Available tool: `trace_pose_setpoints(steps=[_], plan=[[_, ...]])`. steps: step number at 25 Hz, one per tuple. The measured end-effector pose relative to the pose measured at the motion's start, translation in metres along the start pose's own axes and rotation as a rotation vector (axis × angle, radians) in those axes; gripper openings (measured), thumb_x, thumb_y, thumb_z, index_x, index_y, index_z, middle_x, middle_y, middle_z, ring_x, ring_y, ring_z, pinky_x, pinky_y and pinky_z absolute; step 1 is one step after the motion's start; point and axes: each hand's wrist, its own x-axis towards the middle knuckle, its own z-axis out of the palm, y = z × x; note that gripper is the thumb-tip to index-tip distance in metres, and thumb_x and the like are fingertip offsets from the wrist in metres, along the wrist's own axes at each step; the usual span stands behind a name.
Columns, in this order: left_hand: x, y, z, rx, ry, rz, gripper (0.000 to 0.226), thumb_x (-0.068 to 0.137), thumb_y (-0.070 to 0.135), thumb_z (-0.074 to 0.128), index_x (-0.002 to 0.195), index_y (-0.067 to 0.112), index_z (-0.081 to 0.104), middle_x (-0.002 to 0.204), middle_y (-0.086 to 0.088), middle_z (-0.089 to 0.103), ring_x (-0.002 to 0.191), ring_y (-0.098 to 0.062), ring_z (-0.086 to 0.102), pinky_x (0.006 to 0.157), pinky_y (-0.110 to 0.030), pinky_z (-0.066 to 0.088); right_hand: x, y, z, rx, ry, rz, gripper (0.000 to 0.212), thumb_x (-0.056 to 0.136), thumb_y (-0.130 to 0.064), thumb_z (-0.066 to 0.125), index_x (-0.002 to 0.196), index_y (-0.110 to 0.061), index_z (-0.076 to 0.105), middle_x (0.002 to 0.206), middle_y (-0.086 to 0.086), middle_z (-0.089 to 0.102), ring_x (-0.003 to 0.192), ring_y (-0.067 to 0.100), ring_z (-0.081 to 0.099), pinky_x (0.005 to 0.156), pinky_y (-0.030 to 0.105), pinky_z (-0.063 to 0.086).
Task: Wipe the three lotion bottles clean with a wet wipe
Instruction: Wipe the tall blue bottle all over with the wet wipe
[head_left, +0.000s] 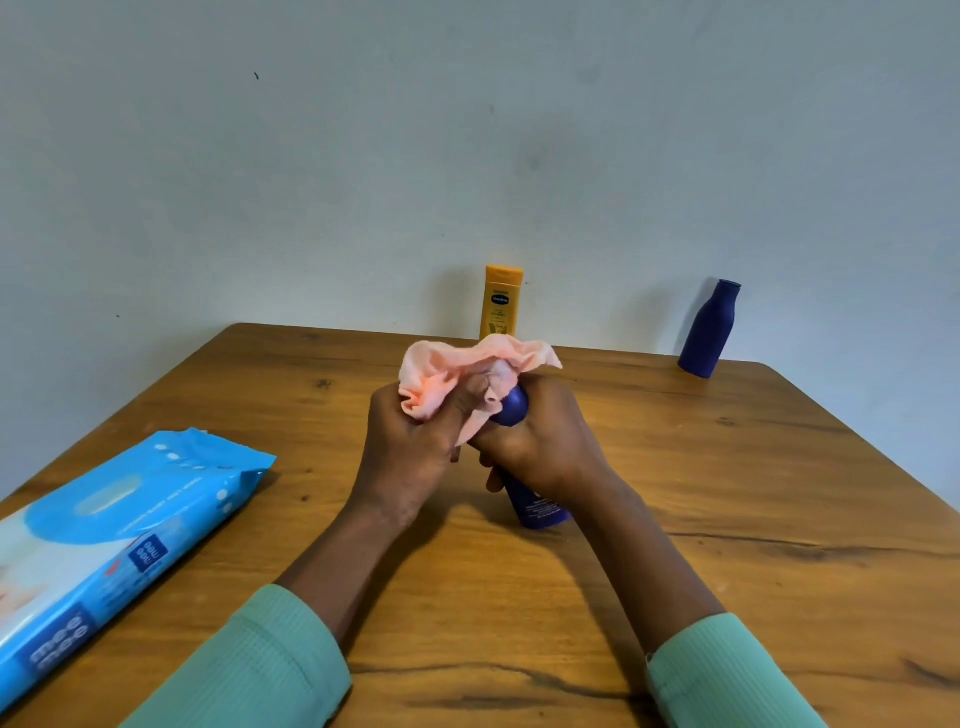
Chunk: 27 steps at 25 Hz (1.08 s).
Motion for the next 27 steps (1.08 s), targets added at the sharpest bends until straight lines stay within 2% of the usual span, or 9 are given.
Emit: trace_pose_setpoints(steps=[4, 8, 12, 16, 18, 20, 22, 25, 27], plan=[[0.006, -0.003, 0.001, -0.097, 0.044, -0.084, 0.032, 0.078, 0.041, 0.077, 0.102, 0.021, 0.074, 0.075, 0.008, 0.074, 0.062, -0.003, 0.066, 0.048, -0.021, 0.048, 0.001, 0.004, 0.005, 0.102, -0.057, 0.033, 0.038, 0.091, -0.016, 0.08, 0.115, -0.033, 0.055, 0.1, 0.005, 0.069, 0.073, 0.029, 0.074, 0.057, 0.04, 0.065], [0.008, -0.006, -0.005, -0.034, -0.045, -0.115, 0.033, 0.077, 0.041, 0.078, 0.104, 0.022, 0.075, 0.078, 0.005, 0.074, 0.064, -0.006, 0.065, 0.051, -0.026, 0.05, -0.003, 0.008, 0.003, 0.278, -0.075, 0.081, 0.031, 0.093, -0.011, 0.076, 0.117, -0.02, 0.057, 0.096, 0.011, 0.07, 0.066, 0.023, 0.072, 0.056, 0.04, 0.063], [0.019, -0.006, -0.006, -0.177, 0.107, -0.1, 0.017, 0.093, 0.023, 0.075, 0.102, 0.008, 0.075, 0.082, -0.004, 0.073, 0.072, -0.017, 0.066, 0.057, -0.035, 0.051, -0.005, 0.002, 0.02, 0.39, -0.077, 0.073, 0.032, 0.093, -0.011, 0.077, 0.113, -0.024, 0.055, 0.094, 0.011, 0.068, 0.064, 0.022, 0.07, 0.054, 0.038, 0.061], [0.023, 0.0, -0.007, -0.216, 0.232, -0.046, 0.011, 0.095, 0.02, 0.074, 0.093, 0.01, 0.071, 0.063, 0.004, 0.062, 0.052, -0.009, 0.053, 0.049, -0.028, 0.043, -0.003, -0.001, 0.028, 0.309, -0.073, 0.021, 0.019, 0.095, -0.009, 0.075, 0.096, -0.013, 0.056, 0.076, 0.013, 0.064, 0.055, 0.018, 0.067, 0.05, 0.035, 0.057], [0.024, 0.003, -0.005, -0.129, 0.286, 0.065, 0.014, 0.094, 0.02, 0.076, 0.099, 0.009, 0.07, 0.069, 0.006, 0.065, 0.057, -0.007, 0.058, 0.05, -0.026, 0.047, -0.002, -0.002, 0.028, 0.274, -0.093, 0.009, 0.018, 0.094, -0.008, 0.074, 0.091, -0.015, 0.057, 0.07, 0.009, 0.065, 0.054, 0.018, 0.067, 0.051, 0.035, 0.057], [0.023, 0.005, -0.002, -0.051, 0.261, 0.164, 0.021, 0.093, 0.019, 0.077, 0.109, 0.008, 0.069, 0.084, 0.004, 0.072, 0.071, -0.007, 0.067, 0.057, -0.022, 0.052, -0.002, -0.004, 0.028, 0.264, -0.115, -0.005, 0.017, 0.094, -0.008, 0.074, 0.092, -0.018, 0.06, 0.071, 0.008, 0.065, 0.057, 0.02, 0.068, 0.052, 0.036, 0.058], [0.021, 0.007, -0.002, -0.058, 0.189, 0.148, 0.019, 0.092, 0.017, 0.077, 0.108, 0.008, 0.072, 0.087, 0.003, 0.074, 0.076, -0.009, 0.069, 0.061, -0.024, 0.054, -0.003, -0.004, 0.027, 0.287, -0.109, 0.006, 0.018, 0.095, -0.006, 0.073, 0.092, -0.018, 0.059, 0.071, 0.008, 0.065, 0.057, 0.021, 0.068, 0.051, 0.036, 0.058], [0.02, 0.009, -0.007, -0.279, -0.03, -0.076, 0.02, 0.087, 0.016, 0.078, 0.106, 0.01, 0.076, 0.094, -0.004, 0.076, 0.089, -0.022, 0.071, 0.071, -0.034, 0.059, -0.004, -0.001, 0.024, 0.284, -0.09, 0.02, 0.015, 0.094, -0.008, 0.073, 0.101, -0.011, 0.06, 0.08, 0.011, 0.066, 0.061, 0.025, 0.069, 0.053, 0.038, 0.06], [0.022, 0.013, -0.014, -0.315, -0.118, -0.22, 0.02, 0.084, 0.015, 0.08, 0.104, 0.012, 0.078, 0.094, -0.007, 0.071, 0.089, -0.027, 0.063, 0.07, -0.034, 0.051, -0.003, 0.0, 0.022, 0.232, -0.102, 0.017, 0.026, 0.089, -0.018, 0.076, 0.108, -0.011, 0.06, 0.088, 0.013, 0.069, 0.065, 0.024, 0.071, 0.058, 0.038, 0.062]])
